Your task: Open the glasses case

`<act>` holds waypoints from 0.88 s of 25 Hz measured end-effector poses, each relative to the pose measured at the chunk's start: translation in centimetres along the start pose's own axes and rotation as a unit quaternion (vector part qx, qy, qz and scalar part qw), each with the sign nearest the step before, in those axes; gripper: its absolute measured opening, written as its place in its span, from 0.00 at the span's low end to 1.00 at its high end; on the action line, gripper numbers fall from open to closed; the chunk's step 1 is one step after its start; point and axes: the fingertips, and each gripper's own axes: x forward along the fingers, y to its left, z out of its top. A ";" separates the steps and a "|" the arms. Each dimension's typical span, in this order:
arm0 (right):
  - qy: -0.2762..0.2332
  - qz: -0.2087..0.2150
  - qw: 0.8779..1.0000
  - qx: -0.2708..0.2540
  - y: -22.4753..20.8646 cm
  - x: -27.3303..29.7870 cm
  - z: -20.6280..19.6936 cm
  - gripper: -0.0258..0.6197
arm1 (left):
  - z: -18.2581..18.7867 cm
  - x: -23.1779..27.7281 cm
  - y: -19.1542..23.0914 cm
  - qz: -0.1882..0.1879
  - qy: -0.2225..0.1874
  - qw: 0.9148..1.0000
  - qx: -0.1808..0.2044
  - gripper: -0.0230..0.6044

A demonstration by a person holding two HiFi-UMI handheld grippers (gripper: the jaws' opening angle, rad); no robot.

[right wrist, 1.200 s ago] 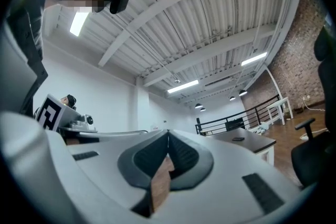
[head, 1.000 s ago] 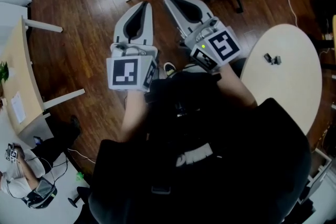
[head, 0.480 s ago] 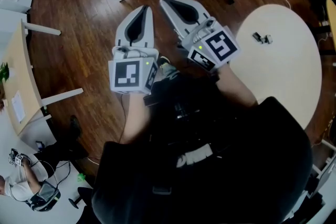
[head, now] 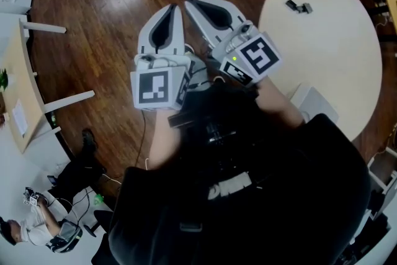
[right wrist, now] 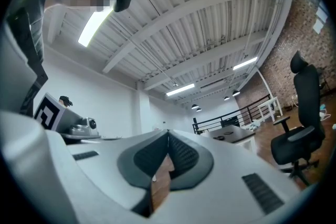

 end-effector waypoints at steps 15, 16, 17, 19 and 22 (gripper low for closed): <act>-0.011 0.020 1.000 -0.002 5.1 -3.0 0.1 0.04 | 0.5 -4.6 -1.2 0.020 -0.022 0.999 0.014 0.04; -0.009 0.025 1.000 -0.004 5.2 -2.9 0.3 0.04 | 0.6 -4.7 -1.1 0.025 -0.021 0.999 0.012 0.04; -0.008 0.028 1.000 -0.005 5.3 -2.8 0.7 0.04 | 0.9 -4.6 -1.1 0.029 -0.022 0.999 0.009 0.04; -0.011 0.029 1.000 0.001 5.3 -2.9 1.0 0.04 | 1.4 -4.6 -1.3 0.032 -0.022 0.999 0.012 0.04; -0.013 0.032 0.999 0.007 5.6 -2.8 0.2 0.04 | 1.3 -4.9 -1.2 0.039 -0.026 0.999 0.014 0.04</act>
